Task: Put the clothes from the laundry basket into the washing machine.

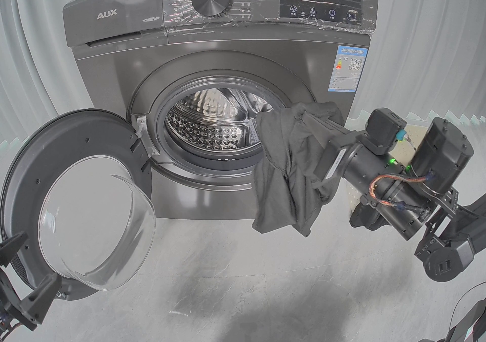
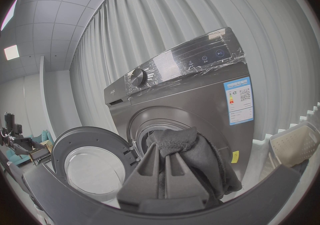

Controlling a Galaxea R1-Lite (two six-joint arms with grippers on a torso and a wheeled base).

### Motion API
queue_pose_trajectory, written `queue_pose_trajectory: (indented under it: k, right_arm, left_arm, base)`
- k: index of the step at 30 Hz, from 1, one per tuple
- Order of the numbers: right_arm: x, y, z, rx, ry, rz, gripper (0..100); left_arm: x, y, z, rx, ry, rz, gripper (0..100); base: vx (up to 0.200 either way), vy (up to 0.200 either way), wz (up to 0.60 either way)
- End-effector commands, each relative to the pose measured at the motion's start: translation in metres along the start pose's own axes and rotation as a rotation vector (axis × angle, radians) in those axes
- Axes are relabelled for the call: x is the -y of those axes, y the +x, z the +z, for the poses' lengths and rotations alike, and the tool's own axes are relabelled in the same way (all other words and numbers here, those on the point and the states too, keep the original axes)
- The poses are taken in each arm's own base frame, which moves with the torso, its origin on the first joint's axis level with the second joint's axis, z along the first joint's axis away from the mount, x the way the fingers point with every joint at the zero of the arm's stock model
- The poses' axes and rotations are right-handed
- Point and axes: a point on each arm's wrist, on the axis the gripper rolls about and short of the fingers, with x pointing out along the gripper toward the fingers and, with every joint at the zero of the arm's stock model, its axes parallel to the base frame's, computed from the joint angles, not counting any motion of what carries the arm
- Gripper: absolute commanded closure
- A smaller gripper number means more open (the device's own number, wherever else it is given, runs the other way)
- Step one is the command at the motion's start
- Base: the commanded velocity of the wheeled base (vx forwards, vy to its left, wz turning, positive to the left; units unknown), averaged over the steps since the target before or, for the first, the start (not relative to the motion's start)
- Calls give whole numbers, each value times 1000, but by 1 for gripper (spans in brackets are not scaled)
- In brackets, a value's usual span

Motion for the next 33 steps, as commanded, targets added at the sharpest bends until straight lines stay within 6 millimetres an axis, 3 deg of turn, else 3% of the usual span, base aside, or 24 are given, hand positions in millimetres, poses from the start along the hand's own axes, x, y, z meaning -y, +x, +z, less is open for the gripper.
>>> queue_pose_trajectory:
  k: [1,10,22,33]
  right_arm:
    - [-16,34,-15,9,17,35,100]
    - [-19,42,-19,12,19,69,100]
    - [-20,49,-25,17,22,65,100]
    - [-21,48,-26,15,23,66,100]
  left_arm:
    - [-16,75,-3,-227,-71,-221,0]
    - [0,141,-13,-294,-57,-412,0]
    - [21,231,-32,-266,-33,-401,0]
    - [32,276,-36,-247,-69,-401,0]
  base:
    - [0,0,0]
    - [0,0,0]
    - [0,0,0]
    - [0,0,0]
